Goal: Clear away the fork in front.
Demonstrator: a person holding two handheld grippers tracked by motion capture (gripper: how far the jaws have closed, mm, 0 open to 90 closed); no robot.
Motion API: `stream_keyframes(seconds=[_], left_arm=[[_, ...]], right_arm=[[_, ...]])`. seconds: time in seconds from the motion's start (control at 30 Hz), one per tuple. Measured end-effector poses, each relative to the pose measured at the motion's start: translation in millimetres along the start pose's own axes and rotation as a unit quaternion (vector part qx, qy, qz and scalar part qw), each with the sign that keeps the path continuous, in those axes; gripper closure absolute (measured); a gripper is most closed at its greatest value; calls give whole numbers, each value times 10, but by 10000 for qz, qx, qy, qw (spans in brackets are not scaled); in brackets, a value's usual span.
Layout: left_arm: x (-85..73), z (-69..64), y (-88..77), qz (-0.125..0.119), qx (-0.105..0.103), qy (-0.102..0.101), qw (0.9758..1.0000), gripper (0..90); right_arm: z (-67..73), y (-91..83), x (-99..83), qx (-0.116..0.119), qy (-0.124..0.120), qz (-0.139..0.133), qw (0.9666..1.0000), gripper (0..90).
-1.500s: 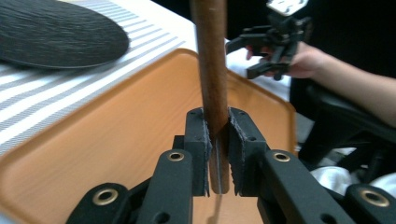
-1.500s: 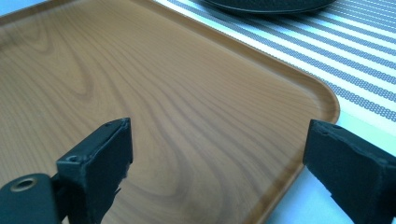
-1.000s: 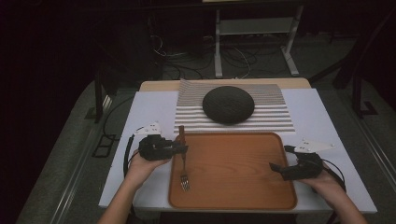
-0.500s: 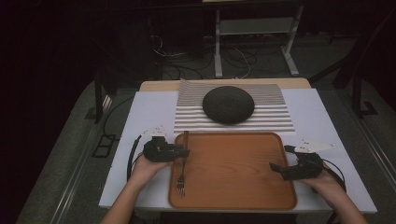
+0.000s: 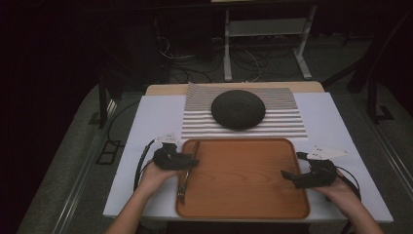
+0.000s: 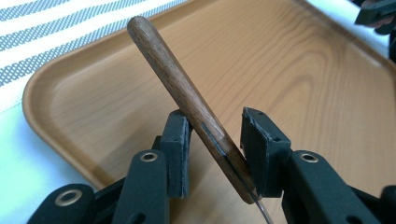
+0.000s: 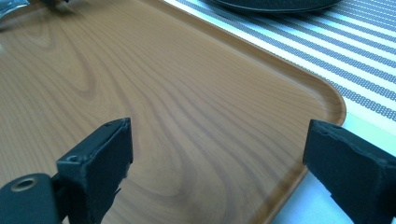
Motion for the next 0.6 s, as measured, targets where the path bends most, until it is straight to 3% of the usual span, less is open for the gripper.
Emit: stream_keyframes(seconds=[0.27,0.4,0.6], left_arm=[[-34,19,31,139,115,82,9998,573],[-13,8,24,76,153,129,9998,571],[79,-144,32,-108,-22,330,9994,749]], right_arm=[[5,5,-4,4,-17,18,10000,86],[6,5,-3,6,-18,17,10000,86],[4,10,-8,5,-19,32,10000,86]])
Point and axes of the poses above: each handheld gripper's, and its own axes: y roughly forward along the jaws, x roughly out of its top, z roughly to its left, the point moved 9 cm from there along y, roughly forward along the jaws
